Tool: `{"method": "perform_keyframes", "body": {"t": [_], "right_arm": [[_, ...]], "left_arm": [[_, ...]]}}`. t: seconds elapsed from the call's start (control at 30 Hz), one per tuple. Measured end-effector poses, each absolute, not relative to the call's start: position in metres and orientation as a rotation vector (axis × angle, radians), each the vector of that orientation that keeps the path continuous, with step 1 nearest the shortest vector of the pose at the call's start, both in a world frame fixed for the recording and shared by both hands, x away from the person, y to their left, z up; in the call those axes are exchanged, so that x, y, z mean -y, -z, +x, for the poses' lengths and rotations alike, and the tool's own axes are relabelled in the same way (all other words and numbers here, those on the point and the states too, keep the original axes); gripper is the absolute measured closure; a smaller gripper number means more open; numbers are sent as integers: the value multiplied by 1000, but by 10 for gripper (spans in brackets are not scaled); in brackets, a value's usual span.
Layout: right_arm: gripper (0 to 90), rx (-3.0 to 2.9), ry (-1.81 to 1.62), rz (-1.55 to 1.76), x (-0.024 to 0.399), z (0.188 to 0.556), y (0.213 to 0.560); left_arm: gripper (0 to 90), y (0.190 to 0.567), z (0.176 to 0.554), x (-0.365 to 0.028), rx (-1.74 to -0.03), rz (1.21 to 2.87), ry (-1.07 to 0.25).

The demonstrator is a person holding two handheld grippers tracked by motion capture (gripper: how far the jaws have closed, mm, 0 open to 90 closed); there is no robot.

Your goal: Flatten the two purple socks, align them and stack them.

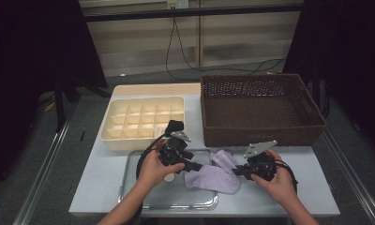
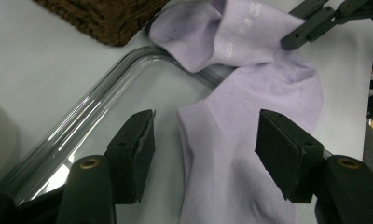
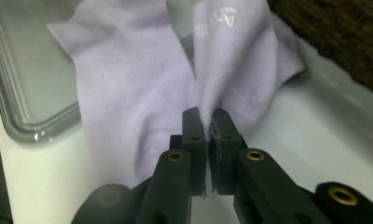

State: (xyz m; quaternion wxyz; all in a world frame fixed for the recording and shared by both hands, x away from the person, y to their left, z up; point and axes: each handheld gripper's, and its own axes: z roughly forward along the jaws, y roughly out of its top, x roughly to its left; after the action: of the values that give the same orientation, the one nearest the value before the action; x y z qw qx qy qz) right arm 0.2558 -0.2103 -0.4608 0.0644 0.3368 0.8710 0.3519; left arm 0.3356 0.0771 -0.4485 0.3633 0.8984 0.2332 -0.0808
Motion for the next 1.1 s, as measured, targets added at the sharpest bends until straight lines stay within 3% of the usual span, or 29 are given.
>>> {"method": "perform_keyframes", "body": {"t": [0.5, 1.1], "right_arm": [[872, -2494, -1061, 1171, 257, 246, 453], [844, -2597, -1094, 1001, 225, 234, 454]], "left_arm": [[375, 449, 338, -61, -555, 2322, 233], [358, 447, 336, -39, -501, 2299, 260]]}}
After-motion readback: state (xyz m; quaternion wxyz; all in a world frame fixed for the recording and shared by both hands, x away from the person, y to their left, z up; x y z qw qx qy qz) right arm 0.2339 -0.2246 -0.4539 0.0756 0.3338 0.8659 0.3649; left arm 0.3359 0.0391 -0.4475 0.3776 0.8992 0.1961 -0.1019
